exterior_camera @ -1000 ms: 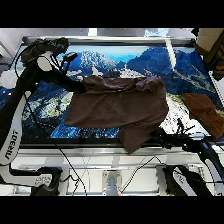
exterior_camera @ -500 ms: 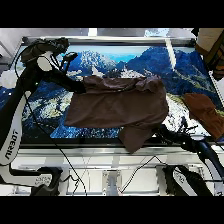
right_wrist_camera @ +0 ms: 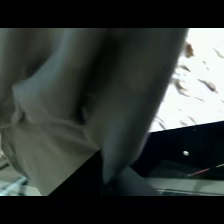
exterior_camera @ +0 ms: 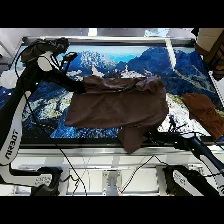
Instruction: Fold the shirts.
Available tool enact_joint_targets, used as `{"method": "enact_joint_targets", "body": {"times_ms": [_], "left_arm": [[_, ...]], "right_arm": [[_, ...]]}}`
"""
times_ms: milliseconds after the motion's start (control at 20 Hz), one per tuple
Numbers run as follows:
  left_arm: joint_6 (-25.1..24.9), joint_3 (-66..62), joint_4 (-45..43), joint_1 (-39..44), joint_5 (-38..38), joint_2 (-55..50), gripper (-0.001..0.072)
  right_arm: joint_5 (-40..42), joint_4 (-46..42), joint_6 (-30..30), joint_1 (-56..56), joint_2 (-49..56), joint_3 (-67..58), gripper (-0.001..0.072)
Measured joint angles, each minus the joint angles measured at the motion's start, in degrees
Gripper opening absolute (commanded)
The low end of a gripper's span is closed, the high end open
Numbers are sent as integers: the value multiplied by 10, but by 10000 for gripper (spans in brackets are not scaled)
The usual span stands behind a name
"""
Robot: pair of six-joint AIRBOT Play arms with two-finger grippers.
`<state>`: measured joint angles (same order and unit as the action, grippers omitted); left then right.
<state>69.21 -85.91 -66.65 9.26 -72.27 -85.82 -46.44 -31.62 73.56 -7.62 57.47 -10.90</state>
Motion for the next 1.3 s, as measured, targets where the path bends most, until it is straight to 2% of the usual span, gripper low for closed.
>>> {"method": "enact_joint_targets", "body": {"times_ms": [150,300,350,400,450,750,800,1000,1300], "left_arm": [[1,0,-55,-5,10,0,351],[24,0,-95,-48,11,-1,371],[26,1,-87,-70,4,-2,384],[27,4,-72,-92,-7,-5,448],[27,11,-58,-115,-20,-8,482],[7,141,-42,-180,-87,-21,491],[0,170,-30,-183,-85,-21,512],[-12,264,-10,-189,-47,-22,511],[-15,322,22,-191,-19,-21,505]], "right_arm": [[14,5,-11,12,4,-1,28],[25,9,-29,16,6,-1,27],[29,9,-33,17,6,-2,28],[32,9,-37,17,6,-2,28],[36,10,-39,18,6,-2,27],[53,11,-45,18,6,-2,28],[54,10,-46,18,6,-2,28],[58,11,-46,18,6,-2,28],[66,13,-47,18,6,-2,28]]}}
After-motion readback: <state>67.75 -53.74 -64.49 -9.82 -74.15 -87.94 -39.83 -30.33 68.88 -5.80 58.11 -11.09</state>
